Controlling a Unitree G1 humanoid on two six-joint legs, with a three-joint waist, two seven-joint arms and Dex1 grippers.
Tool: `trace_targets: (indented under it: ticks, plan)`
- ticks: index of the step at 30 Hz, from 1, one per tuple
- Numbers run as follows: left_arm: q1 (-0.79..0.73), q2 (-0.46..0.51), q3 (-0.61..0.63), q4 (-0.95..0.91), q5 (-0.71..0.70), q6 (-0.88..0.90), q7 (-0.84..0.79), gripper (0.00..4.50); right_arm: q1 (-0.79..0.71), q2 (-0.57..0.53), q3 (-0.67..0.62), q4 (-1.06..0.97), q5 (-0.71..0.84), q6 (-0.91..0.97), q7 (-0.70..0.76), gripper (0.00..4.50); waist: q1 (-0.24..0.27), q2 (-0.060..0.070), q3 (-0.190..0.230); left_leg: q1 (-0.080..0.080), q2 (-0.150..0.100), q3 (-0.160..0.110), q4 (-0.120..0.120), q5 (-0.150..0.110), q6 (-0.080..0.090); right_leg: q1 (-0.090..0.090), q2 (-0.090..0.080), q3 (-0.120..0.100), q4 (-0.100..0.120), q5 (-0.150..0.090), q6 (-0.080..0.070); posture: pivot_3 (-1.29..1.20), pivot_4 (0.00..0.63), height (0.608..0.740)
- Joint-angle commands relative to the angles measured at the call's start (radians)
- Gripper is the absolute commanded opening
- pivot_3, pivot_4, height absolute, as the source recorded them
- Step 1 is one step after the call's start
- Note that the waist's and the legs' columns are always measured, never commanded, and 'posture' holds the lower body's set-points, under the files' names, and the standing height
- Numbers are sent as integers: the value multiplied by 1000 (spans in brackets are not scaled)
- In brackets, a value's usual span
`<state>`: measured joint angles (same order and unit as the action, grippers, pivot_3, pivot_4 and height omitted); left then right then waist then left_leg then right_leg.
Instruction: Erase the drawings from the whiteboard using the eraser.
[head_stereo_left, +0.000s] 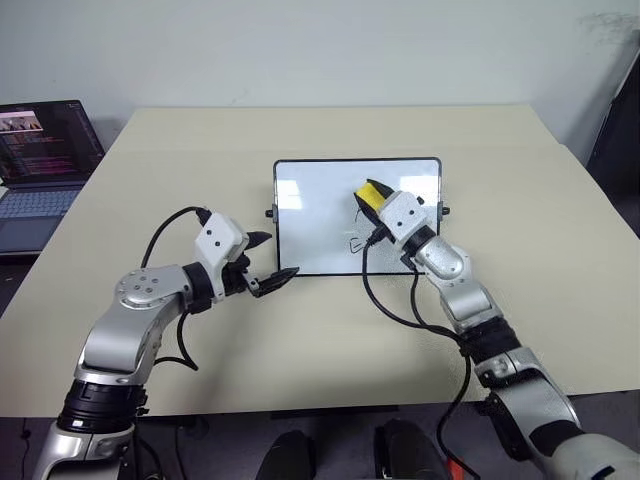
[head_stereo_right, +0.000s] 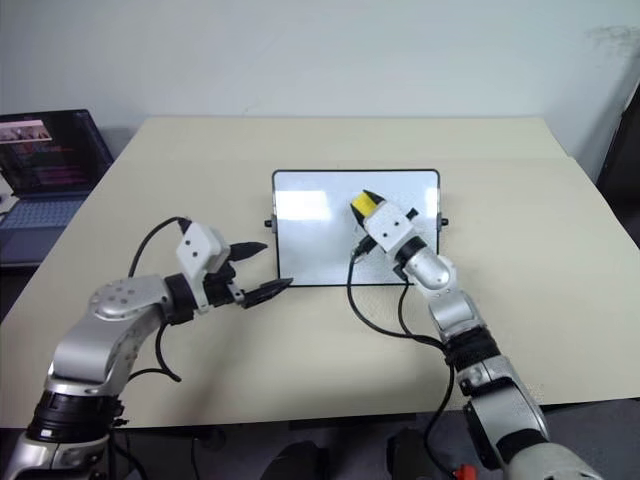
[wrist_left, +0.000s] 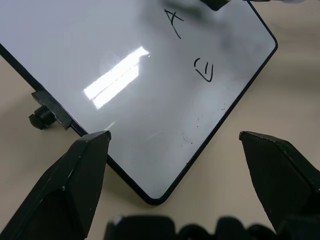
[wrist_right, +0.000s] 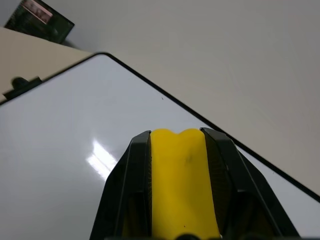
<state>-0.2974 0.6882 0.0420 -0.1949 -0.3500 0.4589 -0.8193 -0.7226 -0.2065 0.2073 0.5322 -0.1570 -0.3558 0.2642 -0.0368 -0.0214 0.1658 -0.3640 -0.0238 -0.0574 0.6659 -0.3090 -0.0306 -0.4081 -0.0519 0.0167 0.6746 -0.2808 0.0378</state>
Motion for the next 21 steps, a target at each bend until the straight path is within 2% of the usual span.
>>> trace_targets:
  ticks: [1, 5, 12, 18, 21]
  plan:
    - [-9, 19, 20, -31, -4, 1, -6, 4500, -68, 22, -28, 141, -2, -80, -40, 1122, -3, 0, 0, 0, 0, 0, 0, 0, 0, 0, 0, 0, 0, 0, 0, 0, 150, 740]
    - [2, 25, 26, -42, -7, 5, -2, 4500, -92, 39, 10, 292, -42, -91, -28, 1121, -12, 0, 0, 0, 0, 0, 0, 0, 0, 0, 0, 0, 0, 0, 0, 0, 150, 740]
    - [12, 27, 38, -56, -10, 11, 9, 4500, -33, 44, 103, 387, -133, -87, 7, 1120, -22, -2, -4, 8, 0, 1, 1, -2, 4, 5, 0, 1, 6, 0, 0, 0, 150, 740]
    - [18, 26, 42, -62, -10, 15, 12, 4500, -13, 42, 123, 399, -158, -98, -4, 1120, -23, -2, -4, 35, 0, 1, -1, -2, 5, 33, 1, 1, 4, 0, -1, 0, 150, 740]
    - [20, 23, 43, -61, -9, 14, 12, 4500, -36, 34, 105, 382, -158, -101, -34, 1120, -22, -2, -4, 38, 0, 0, -1, -1, 5, 35, 2, 1, 4, 0, -1, 0, 150, 740]
